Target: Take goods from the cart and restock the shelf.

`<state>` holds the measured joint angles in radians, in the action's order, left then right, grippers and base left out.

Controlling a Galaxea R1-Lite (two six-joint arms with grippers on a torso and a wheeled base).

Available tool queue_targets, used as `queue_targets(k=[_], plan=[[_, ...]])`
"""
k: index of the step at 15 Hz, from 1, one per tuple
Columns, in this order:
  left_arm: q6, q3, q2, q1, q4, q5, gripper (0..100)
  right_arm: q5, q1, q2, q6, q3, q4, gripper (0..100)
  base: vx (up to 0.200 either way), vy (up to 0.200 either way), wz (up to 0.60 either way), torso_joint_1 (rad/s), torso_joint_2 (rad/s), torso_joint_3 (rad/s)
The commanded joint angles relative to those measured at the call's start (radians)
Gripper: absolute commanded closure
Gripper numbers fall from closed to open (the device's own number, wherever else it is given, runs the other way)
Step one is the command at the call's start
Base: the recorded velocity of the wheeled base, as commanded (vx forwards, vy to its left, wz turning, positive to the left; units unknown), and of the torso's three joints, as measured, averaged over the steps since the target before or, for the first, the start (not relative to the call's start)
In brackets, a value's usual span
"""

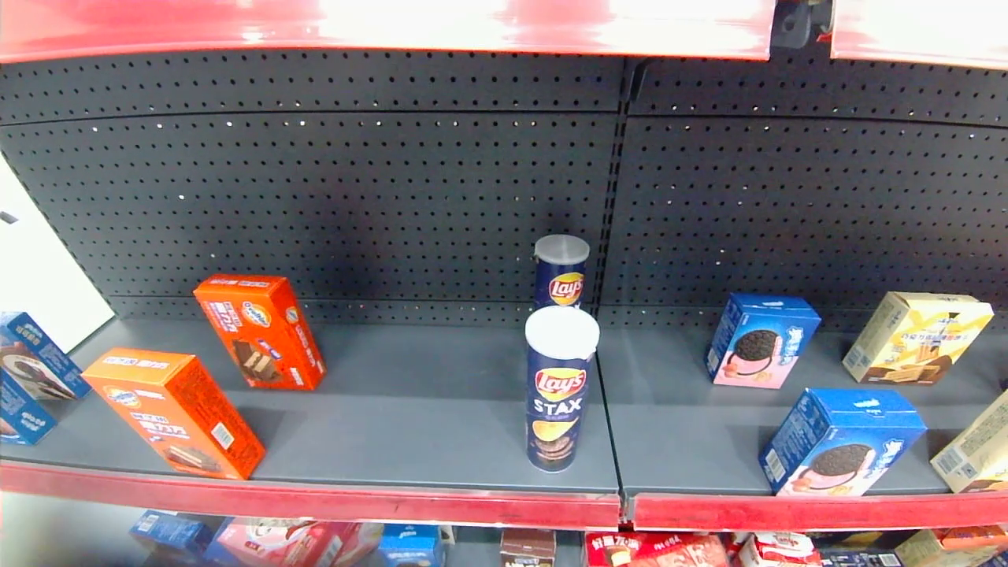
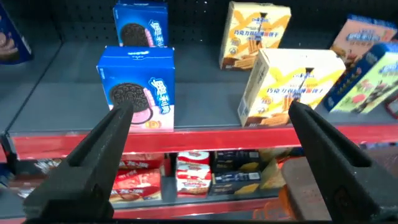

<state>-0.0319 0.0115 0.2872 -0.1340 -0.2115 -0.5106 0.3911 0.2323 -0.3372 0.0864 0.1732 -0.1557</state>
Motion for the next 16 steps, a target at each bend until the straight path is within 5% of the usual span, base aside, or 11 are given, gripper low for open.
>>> queue_targets(k=[1, 5, 6, 8, 11, 13, 16], plan=[[0.0, -0.011, -0.194, 0.03, 0.146, -0.046, 0, 0.003, -0.008, 0.049, -0.036, -0.029, 0.001, 0, 0.0, 0.0, 0.0, 0.0, 0.0, 0.0], [-0.046, -0.011, -0.194, 0.03, 0.147, -0.054, 0, 0.023, -0.108, 0.181, -0.085, -0.095, 0.035, 0, 0.0, 0.0, 0.0, 0.0, 0.0, 0.0], [-0.091, -0.011, -0.194, 0.03, 0.147, -0.052, 0, 0.015, -0.214, 0.293, -0.097, -0.166, 0.074, 0, 0.0, 0.0, 0.0, 0.0, 0.0, 0.0], [-0.106, -0.011, -0.194, 0.03, 0.146, -0.043, 0, 0.003, -0.232, 0.337, -0.102, -0.159, 0.119, 0, 0.0, 0.0, 0.0, 0.0, 0.0, 0.0], [-0.08, -0.011, -0.194, 0.03, 0.146, -0.029, 0, -0.014, -0.232, 0.337, -0.1, -0.158, 0.127, 0, 0.0, 0.0, 0.0, 0.0, 0.0, 0.0], [-0.02, -0.011, -0.194, 0.03, 0.146, 0.018, 0, 0.006, -0.232, 0.337, -0.059, -0.161, 0.12, 0, 0.0, 0.0, 0.0, 0.0, 0.0, 0.0], [-0.013, -0.011, -0.194, 0.03, 0.146, 0.043, 0, 0.019, -0.232, 0.337, -0.051, -0.161, 0.117, 0, 0.0, 0.0, -0.2, -0.002, 0.0, 0.002]])
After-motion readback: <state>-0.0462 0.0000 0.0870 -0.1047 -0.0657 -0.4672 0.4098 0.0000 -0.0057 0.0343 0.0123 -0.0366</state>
